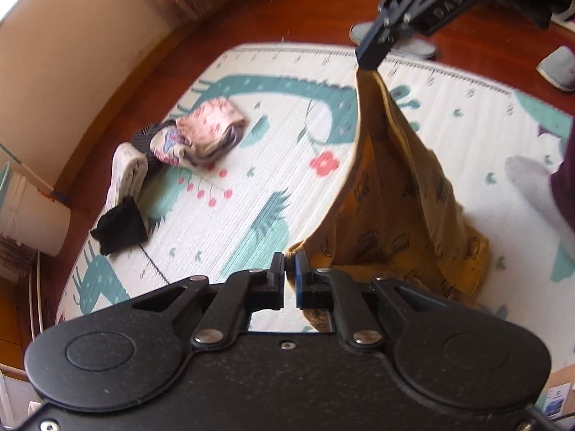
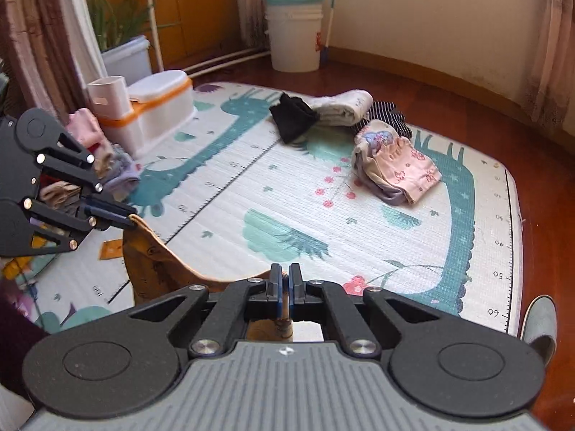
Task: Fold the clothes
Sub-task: 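Raise the shirt between both grippers and stretch it open in the air, then lay the shirt flat on the mat and open both grippers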
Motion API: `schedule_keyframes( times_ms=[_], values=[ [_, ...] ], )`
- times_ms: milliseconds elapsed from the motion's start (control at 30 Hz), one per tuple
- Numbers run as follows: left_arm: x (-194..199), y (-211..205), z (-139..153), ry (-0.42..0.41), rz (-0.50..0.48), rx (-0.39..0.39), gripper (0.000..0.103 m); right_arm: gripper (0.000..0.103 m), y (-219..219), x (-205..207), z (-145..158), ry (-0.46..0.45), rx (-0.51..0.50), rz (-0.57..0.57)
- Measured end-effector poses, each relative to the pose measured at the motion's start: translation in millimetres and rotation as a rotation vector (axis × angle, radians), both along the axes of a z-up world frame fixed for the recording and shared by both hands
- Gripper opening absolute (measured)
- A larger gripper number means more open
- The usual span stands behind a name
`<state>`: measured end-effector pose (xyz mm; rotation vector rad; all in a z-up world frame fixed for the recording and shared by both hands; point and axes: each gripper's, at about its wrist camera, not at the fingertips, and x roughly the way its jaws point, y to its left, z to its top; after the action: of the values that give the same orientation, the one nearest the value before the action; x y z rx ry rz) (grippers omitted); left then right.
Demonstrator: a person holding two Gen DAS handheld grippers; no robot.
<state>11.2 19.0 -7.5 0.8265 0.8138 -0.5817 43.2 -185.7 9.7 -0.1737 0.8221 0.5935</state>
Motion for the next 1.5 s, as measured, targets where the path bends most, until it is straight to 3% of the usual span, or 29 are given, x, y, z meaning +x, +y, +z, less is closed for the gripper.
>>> schedule_keyframes(
  times_ms=[267,467,633,1000,1300,1500],
  values=[
    [90,-6,-44,0.026,-0.003,0.158,0.003,0.005,27,88,-40,0.005,-0.091,-0.004],
    [157,-11,-73,0.052,0.021,0.203,0.003,0.005,42,155,-79,0.028,-0.156,-0.020],
    [198,-7,-104,0.078,0.061,0.139,0.003,0.005,38,200,-114,0.058,-0.145,-0.050],
    [266,-1,-165,0.101,0.140,0.081,0.003,0.005,37,271,-189,0.116,-0.122,-0.126],
    [294,5,-213,0.139,0.249,0.012,0.005,0.005,43,293,-243,0.168,-0.162,-0.154],
    [313,7,-224,0.116,0.359,-0.061,0.007,0.005,37,303,-254,0.180,-0.127,-0.206]
  ],
)
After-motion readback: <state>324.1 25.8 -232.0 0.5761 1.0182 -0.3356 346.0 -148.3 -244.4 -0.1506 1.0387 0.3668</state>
